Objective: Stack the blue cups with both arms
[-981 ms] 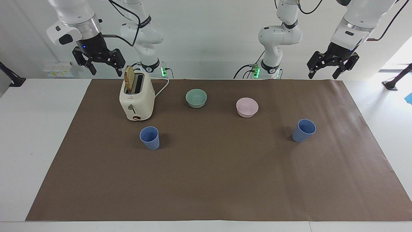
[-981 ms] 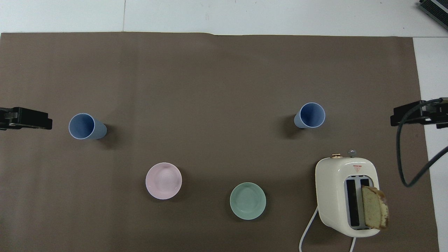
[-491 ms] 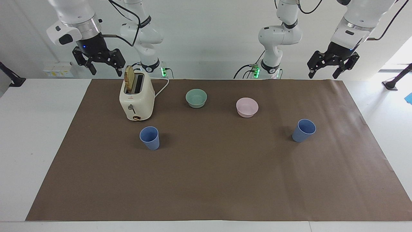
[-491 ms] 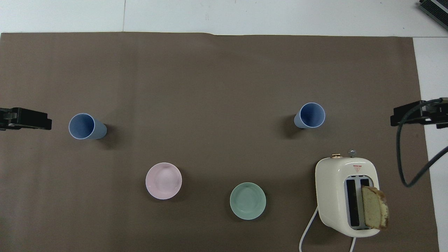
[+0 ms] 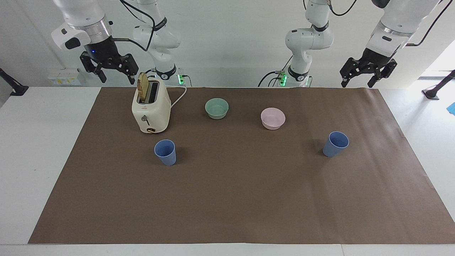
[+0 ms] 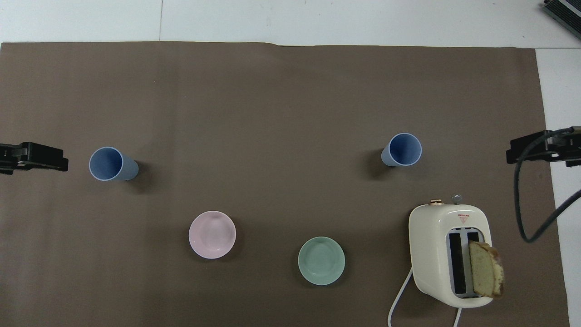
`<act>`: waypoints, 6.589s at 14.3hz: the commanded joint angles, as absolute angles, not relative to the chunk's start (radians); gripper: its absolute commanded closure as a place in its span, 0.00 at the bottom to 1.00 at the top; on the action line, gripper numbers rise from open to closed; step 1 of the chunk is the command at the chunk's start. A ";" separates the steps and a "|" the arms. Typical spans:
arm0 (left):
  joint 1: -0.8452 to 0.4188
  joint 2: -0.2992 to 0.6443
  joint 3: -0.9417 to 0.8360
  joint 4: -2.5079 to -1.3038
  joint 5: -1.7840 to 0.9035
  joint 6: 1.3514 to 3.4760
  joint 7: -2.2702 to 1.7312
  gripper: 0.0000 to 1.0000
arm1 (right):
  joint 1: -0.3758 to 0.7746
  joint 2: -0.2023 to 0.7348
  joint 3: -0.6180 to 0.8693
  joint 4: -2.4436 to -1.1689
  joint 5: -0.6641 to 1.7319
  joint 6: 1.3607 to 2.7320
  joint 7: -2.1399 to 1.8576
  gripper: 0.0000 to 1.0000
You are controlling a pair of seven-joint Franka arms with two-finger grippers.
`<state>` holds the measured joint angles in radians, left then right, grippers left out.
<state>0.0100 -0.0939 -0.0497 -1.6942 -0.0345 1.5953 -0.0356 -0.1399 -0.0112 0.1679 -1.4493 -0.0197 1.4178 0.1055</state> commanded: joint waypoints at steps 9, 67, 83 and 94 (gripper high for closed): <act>0.124 -0.008 -0.054 -2.031 -0.041 2.051 -0.025 0.00 | -0.160 -0.032 0.175 -1.476 0.000 1.433 0.077 0.00; -0.467 0.238 -0.054 -1.881 -0.008 2.261 -0.808 0.00 | -0.104 0.144 0.183 -1.828 -0.002 1.986 0.075 0.00; -0.080 -0.037 -0.051 -1.859 -0.015 1.890 -0.130 0.00 | -0.080 0.250 0.183 -1.928 -0.003 2.152 0.066 0.54; -0.020 -0.087 -0.044 -1.629 -0.011 1.606 0.057 0.00 | -0.052 0.242 0.189 -1.746 -0.002 1.932 0.115 1.00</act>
<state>-0.0347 -0.0737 -0.0392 -1.6702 -0.0189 1.6636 0.0407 -0.0643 0.2533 0.1796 -1.8315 -0.0190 2.0342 0.0921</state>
